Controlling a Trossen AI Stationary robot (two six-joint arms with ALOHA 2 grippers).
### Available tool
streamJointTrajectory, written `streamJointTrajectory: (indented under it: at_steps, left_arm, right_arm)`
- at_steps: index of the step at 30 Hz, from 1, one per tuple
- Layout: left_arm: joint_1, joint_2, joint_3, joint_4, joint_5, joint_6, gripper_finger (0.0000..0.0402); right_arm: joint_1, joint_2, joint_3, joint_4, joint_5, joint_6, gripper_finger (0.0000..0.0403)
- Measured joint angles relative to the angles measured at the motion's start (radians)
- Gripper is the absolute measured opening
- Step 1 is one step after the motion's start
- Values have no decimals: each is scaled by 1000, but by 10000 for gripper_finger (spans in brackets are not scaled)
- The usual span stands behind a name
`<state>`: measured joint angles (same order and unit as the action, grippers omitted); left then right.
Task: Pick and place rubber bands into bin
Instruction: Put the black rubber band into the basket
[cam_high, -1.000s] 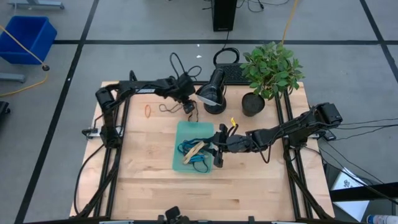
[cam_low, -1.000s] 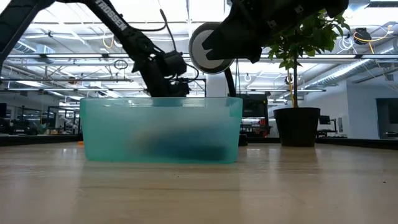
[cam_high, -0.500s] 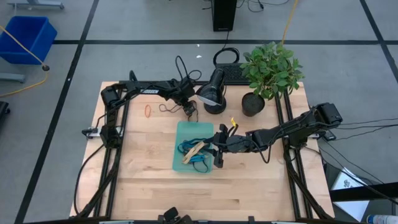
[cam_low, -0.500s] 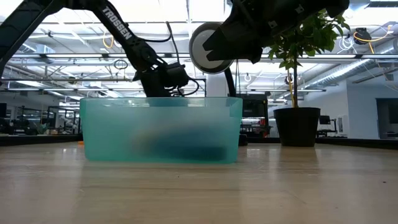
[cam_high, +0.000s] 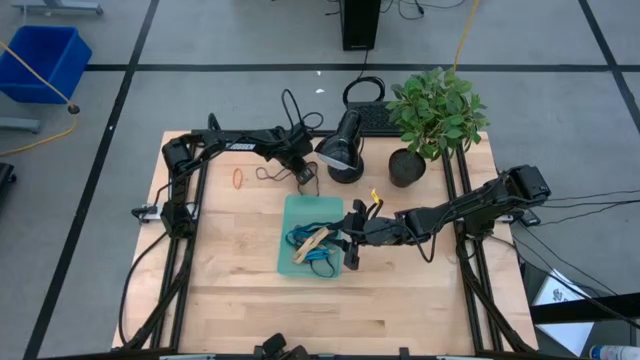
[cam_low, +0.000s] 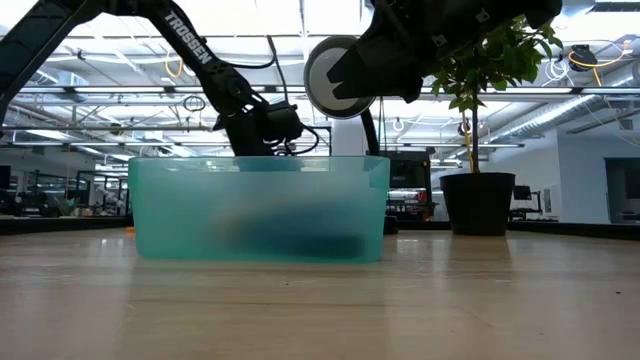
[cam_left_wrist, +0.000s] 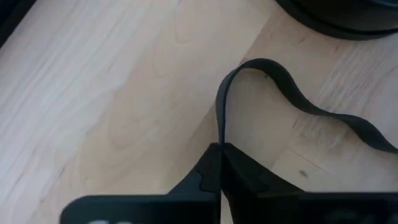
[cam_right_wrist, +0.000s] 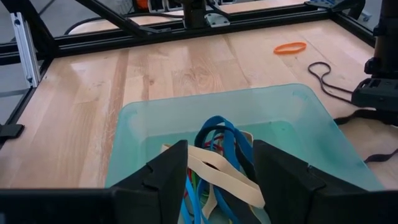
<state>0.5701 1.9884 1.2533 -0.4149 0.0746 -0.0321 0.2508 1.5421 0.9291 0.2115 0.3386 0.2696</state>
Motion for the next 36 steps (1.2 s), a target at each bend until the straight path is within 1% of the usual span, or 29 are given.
streamJointTrajectory:
  at_steps: [5,10,14,16,23,27,29,31,36]
  left_arm:
    - [0,-4,0,-15,3,4,8]
    - [-1,-56,-2,-95,-9,15,7]
    - [-1,-129,-2,-171,-50,28,5]
    - [-1,-176,-2,-193,-54,29,6]
    - [-13,-372,-2,-300,-58,6,5]
    - [-41,-490,-2,-347,-61,-21,4]
    - [-66,-548,-2,-358,-60,-40,5]
    - [-100,-600,-2,-358,-60,-59,4]
    - [-209,-714,-2,-331,-59,-130,6]
  right_arm:
    - [3,0,0,-12,0,7,177]
    - [23,0,0,-23,28,-1,173]
    - [36,0,0,-31,30,-5,172]
    - [38,-2,0,-41,26,-18,173]
    - [52,-74,-12,-126,26,-48,173]
    - [63,-167,-100,-83,23,-72,172]
    - [68,-225,-169,-28,-2,-73,174]
    - [72,-285,-249,50,-30,-72,176]
    - [71,-402,-432,289,-29,-73,172]
